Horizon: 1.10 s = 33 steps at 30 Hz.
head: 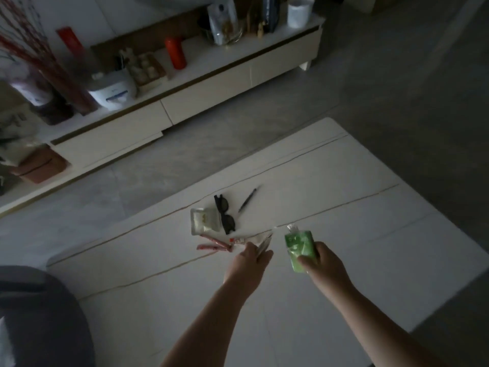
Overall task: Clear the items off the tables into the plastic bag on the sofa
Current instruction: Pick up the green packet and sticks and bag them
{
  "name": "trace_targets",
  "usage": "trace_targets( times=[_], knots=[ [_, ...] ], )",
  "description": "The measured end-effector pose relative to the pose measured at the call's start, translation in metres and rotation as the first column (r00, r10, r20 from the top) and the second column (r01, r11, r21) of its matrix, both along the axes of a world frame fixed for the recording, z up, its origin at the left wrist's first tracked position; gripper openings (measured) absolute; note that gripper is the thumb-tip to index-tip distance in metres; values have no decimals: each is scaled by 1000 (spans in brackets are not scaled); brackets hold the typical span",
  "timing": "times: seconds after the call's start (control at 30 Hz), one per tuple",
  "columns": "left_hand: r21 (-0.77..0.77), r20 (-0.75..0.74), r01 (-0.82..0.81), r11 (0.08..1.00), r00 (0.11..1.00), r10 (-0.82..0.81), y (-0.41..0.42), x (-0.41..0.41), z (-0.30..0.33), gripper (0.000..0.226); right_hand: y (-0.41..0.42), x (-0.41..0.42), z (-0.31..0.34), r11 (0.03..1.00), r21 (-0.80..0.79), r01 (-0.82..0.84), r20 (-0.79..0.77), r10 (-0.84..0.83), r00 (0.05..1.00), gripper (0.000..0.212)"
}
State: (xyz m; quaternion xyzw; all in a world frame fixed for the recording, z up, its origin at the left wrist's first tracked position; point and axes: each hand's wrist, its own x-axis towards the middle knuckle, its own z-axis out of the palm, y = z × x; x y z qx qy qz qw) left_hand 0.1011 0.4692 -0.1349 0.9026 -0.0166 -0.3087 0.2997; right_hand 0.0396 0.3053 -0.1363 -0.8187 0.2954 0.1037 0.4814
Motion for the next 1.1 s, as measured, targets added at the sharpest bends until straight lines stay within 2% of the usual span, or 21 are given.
trace_targets(
  times=[0.1,0.23,0.4,0.47,0.53,0.67,0.83,0.97,1.1],
  knots=[
    [-15,24,57,998,998,-57,-21,-6,48,53,-19,-19,37,996,27,86,25,-87,996,40],
    [57,117,330,942,935,-335,-62,-23,99,40,-53,-64,93,968,47,246,91,-249,964,28],
    [-4,127,432,902,895,-428,-139,-68,146,52,-105,-141,139,899,67,432,129,-437,890,29],
    [-85,121,429,899,900,-419,-172,-95,162,56,-128,-176,149,843,83,531,140,-537,832,21],
    [-111,131,501,859,864,-487,-204,-125,170,56,-150,-213,156,786,68,615,137,-618,774,18],
    [-133,153,619,774,785,-601,-266,-191,173,60,-187,-295,161,664,51,746,158,-743,650,23],
    [-198,53,697,689,709,-703,-326,-289,170,39,-217,-406,157,494,-5,869,146,-860,490,19],
    [-373,-51,669,642,676,-735,-357,-371,170,26,-227,-491,160,376,-40,926,147,-914,377,15],
    [-356,-5,759,545,582,-813,-382,-446,158,20,-224,-568,156,258,-97,961,102,-958,267,18]
  ],
)
